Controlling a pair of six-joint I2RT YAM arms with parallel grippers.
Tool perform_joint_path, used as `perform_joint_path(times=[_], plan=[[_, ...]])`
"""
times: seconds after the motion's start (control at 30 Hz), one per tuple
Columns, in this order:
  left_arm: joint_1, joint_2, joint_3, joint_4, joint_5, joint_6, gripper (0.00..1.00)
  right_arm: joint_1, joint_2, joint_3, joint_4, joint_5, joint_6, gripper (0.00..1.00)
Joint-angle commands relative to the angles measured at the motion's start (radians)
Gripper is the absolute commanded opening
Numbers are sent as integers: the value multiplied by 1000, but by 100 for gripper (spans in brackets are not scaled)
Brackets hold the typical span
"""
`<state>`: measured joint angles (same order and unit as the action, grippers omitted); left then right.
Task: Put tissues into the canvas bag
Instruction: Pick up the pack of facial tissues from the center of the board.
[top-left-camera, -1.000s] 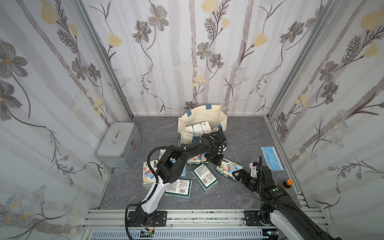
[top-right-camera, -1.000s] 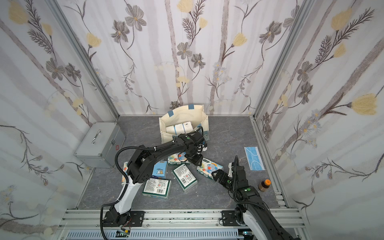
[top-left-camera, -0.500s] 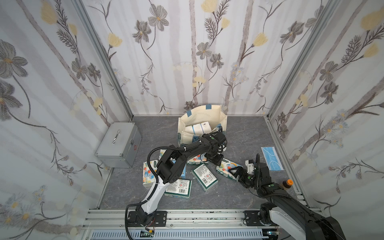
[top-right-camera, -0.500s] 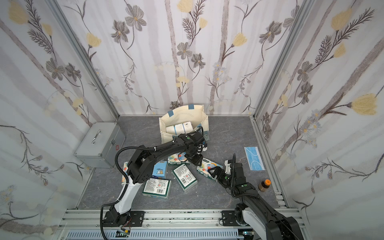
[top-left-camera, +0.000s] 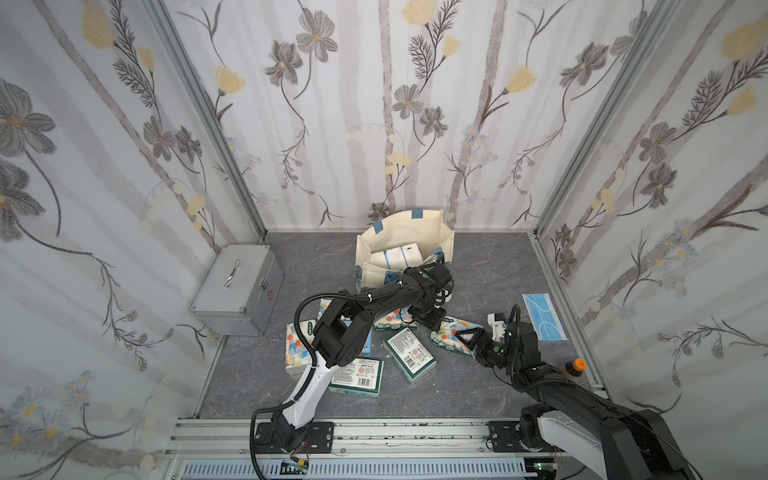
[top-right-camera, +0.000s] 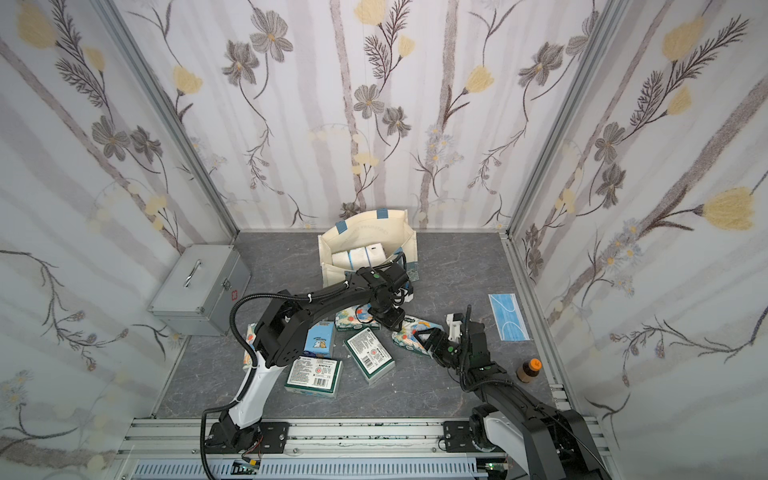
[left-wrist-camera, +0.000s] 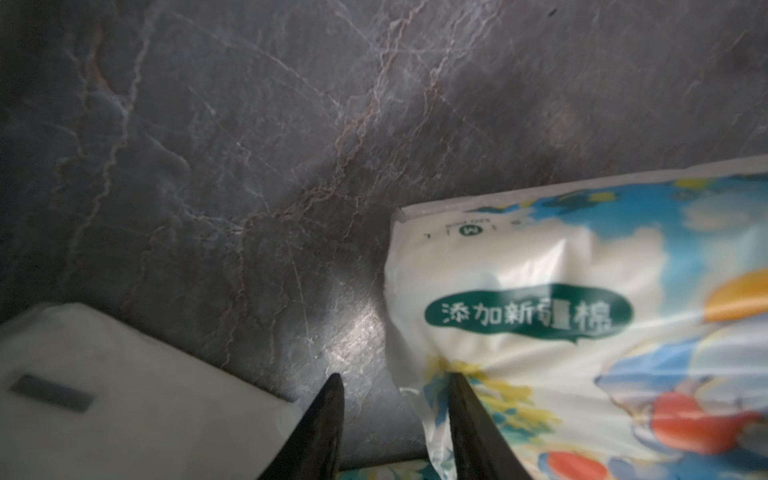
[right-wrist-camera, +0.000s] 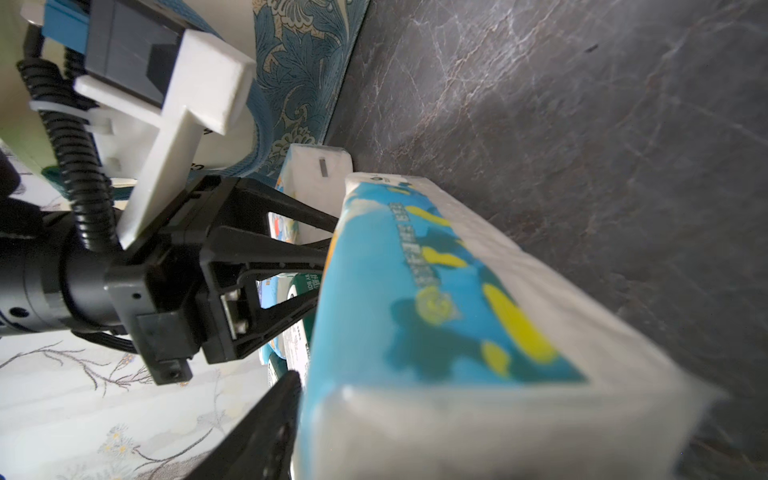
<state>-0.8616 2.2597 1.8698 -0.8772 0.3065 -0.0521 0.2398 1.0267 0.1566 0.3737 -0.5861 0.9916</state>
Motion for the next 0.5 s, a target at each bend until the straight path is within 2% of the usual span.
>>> perform_joint_path(times=[0.0, 0.17, 0.3, 0.47], plan=[[-5, -2, 0, -25, 9, 8, 43, 1, -3, 0, 90, -45, 12, 68], [-6, -18, -6, -18, 8, 8, 44, 0, -30, 1, 9, -19, -19, 57], [-7, -35, -12, -3, 10, 2, 48, 1, -80, 13, -110, 20, -64, 54], [-6, -93, -50, 53, 4, -13, 70, 1, -174, 42, -283, 73, -132, 50]])
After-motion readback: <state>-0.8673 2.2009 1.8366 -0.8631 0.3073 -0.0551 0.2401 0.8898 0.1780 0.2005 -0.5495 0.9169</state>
